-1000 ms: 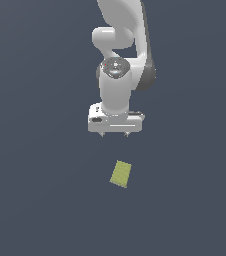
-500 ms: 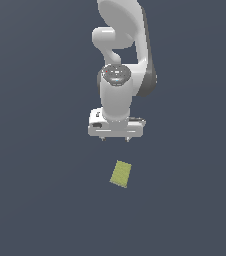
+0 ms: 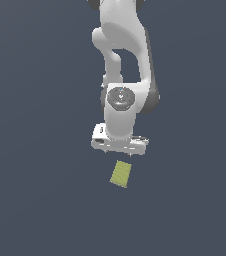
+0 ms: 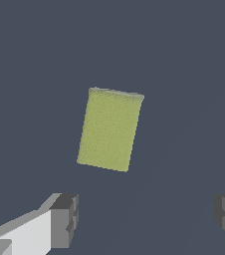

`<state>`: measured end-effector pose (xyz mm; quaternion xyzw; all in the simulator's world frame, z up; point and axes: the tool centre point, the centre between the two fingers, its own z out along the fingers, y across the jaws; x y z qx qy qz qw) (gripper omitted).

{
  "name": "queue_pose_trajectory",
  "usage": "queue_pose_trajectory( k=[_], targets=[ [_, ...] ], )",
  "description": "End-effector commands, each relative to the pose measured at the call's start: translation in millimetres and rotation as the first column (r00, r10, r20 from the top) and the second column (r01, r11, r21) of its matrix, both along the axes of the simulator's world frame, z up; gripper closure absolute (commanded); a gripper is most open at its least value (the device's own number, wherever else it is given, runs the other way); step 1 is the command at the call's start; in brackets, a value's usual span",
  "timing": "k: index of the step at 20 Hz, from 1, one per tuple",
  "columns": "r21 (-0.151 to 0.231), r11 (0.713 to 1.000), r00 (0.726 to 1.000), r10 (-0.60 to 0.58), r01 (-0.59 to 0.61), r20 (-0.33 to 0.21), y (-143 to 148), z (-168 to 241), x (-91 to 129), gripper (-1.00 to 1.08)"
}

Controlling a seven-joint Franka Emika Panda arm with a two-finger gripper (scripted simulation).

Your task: Pick up the object and move it to a goal position.

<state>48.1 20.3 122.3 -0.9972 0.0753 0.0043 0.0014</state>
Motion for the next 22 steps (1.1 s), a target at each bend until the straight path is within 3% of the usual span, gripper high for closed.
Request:
queue_pose_trajectory(
  k=[1, 11, 22],
  targets=[
    [-0.001, 0.999, 0.999, -0.039, 0.039, 0.002, 4, -14, 12, -0.92],
    [-0.003, 0.99, 0.99, -0.139, 0.139, 0.007, 15, -54, 41, -0.92],
    [-0.004, 0.988, 0.988, -0.156, 0.156, 0.007, 17, -65, 45, -0.92]
  ],
)
